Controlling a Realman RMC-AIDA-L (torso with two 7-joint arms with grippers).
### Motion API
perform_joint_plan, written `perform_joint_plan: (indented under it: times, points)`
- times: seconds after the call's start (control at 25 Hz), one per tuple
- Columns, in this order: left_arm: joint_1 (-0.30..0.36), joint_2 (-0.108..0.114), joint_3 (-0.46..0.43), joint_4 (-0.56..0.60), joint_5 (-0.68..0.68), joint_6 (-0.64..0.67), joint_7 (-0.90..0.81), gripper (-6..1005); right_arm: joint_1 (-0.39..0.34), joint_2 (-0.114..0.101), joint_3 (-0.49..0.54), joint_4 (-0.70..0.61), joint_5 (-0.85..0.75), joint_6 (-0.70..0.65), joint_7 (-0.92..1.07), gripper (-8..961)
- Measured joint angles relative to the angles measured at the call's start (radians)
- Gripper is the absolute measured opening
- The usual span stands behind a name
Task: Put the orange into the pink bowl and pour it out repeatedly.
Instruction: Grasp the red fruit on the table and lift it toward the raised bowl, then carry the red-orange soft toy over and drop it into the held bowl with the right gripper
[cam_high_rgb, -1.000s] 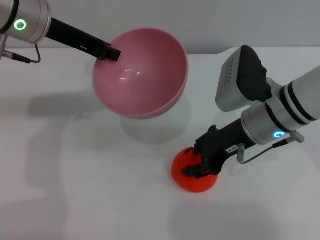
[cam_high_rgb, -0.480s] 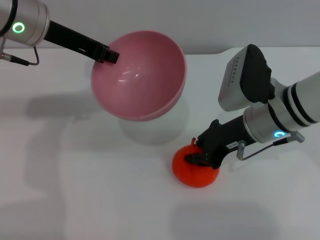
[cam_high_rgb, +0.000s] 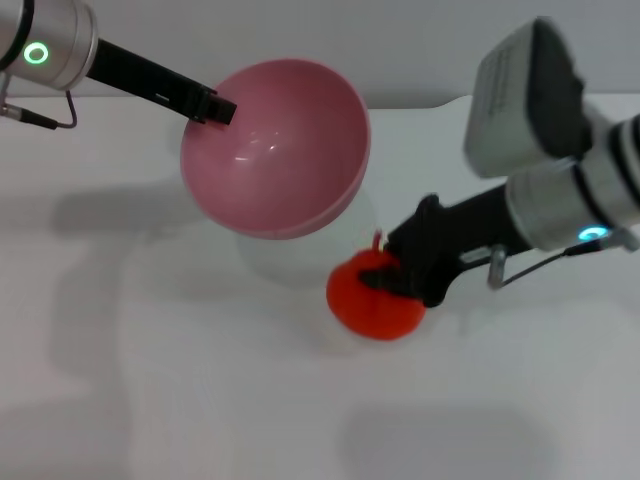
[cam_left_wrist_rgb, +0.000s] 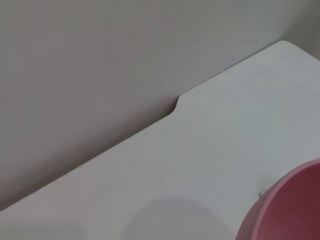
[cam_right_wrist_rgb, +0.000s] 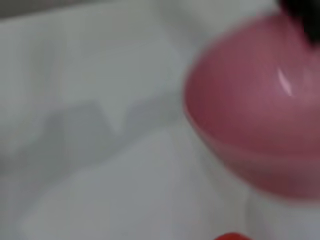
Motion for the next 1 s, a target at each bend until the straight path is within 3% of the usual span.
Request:
perform_joint_plan:
  times: [0.16,0.36,0.6,0.8,1.0]
  points:
    - [-0.004,0.002,0.0,-0.016,0.001,-0.005,0.003,44,-0.032,0.004,0.054,-0.242,0.049,-0.128,0.062,103]
    - [-0.001,0.0,0.0,-0.031,0.002,-0.011,0.012,44,0.002,-0.001,0.151,-0.452,0.163,-0.261,0.15,66]
    - [0.0,-0.001,0.001,-0.043,0.002,-0.013,0.023,44,0.04,-0.002,0.239,-0.66,0.225,-0.288,0.213,64]
    - [0.0,-0.004,0.008,-0.043,-0.002,-0.01,0.023,44,0.042,-0.003,0.259,-0.625,0.237,-0.226,0.175,63]
    - [-0.001,-0.009,0.065,-0.043,-0.012,-0.002,0.016,44,0.021,-0.001,0.219,-0.439,0.231,-0.105,0.046,60]
